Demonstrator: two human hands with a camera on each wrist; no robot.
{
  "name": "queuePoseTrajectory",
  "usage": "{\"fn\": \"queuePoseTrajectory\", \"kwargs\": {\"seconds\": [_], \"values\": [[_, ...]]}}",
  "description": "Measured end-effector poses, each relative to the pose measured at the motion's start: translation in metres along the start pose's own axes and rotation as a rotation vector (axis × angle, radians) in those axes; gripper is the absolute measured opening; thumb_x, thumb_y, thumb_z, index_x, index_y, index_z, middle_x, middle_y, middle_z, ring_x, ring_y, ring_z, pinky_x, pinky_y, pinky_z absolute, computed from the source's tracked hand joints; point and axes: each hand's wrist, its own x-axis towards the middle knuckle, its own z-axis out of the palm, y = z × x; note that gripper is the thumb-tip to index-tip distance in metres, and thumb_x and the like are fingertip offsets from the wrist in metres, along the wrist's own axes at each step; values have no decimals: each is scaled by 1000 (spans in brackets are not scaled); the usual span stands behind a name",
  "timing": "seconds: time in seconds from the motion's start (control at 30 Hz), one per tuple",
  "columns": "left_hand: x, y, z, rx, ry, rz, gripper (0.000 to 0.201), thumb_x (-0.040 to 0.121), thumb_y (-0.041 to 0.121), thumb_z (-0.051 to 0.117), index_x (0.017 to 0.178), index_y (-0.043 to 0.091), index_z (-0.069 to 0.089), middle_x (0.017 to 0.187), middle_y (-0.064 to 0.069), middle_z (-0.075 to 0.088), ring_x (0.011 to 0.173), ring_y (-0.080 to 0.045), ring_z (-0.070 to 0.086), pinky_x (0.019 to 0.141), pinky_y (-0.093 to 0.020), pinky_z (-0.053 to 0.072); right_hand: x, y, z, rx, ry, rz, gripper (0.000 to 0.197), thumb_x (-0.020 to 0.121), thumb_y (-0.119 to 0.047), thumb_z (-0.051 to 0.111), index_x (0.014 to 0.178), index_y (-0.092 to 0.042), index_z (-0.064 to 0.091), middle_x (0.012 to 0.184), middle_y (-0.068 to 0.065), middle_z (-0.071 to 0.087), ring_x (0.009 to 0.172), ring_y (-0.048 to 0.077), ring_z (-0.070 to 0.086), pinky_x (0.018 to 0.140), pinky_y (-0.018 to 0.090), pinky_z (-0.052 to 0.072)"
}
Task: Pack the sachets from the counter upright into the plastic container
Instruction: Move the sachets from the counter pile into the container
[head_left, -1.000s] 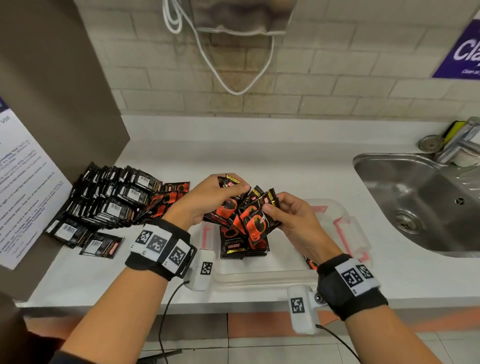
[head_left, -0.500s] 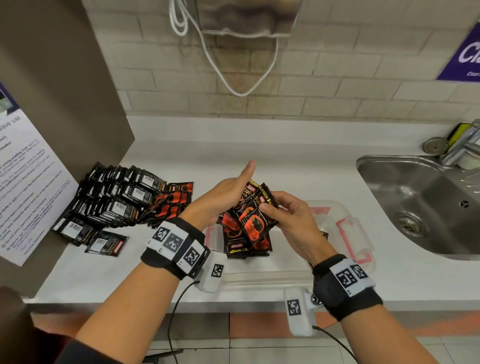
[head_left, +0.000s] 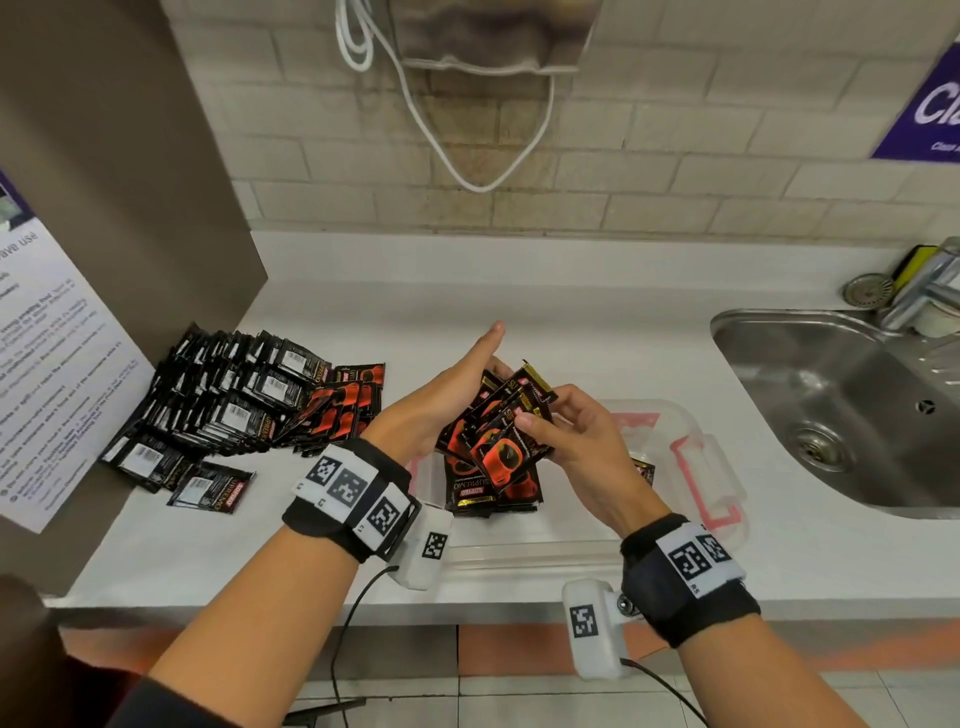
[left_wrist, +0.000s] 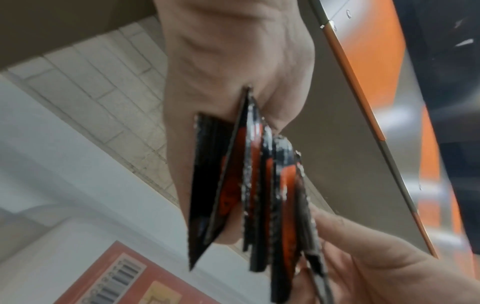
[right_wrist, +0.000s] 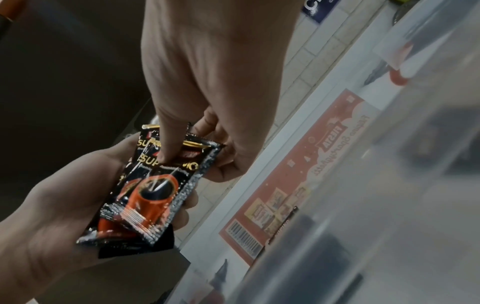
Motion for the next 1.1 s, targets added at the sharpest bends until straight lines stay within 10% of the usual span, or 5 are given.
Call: {"fn": "queuePoseTrajectory", "kwargs": {"seconds": [0.33,0.53,0.73,0.87,1.1], "values": [[-11,-9,-16,236,-19,237,13,90,15,71,100,23,67,103,-6,74,93,-24,73,85,-42,57,-5,-5,-11,-7,7,62,53,74,-18,81,123,-23,62,105,16,74,98,31,72,79,40,61],[-11,-10,-21,476,-111,269,11,89,16,74,97,24,72,86,12,73,78,-2,68,67,-14,51,-11,-4,-4,-243,-45,122,27,82,-22,78,100,-9,62,112,13,70,97,31,72,74,41,61],[-9,-15,-22,613,-71,237,10,91,26,73,100,26,71,92,3,75,80,-10,70,73,-21,50,-14,1,-3,-509,-131,282,21,92,-18,72,108,-20,59,119,8,68,111,24,65,96,46,55],[-8,-23,-23,618,-33,231,9,92,29,70,101,27,69,90,1,76,82,-13,72,84,-31,53,-17,5,-4,-650,-124,448,23,97,-23,66,106,-13,48,109,13,66,80,16,68,60,27,55],[-8,-30,-16,711,-78,216,12,92,30,70,104,27,68,92,5,72,86,-15,69,85,-34,54,-11,12,-15,-953,-170,607,16,100,-19,56,100,-5,48,78,9,61,59,15,55,43,18,35]]}}
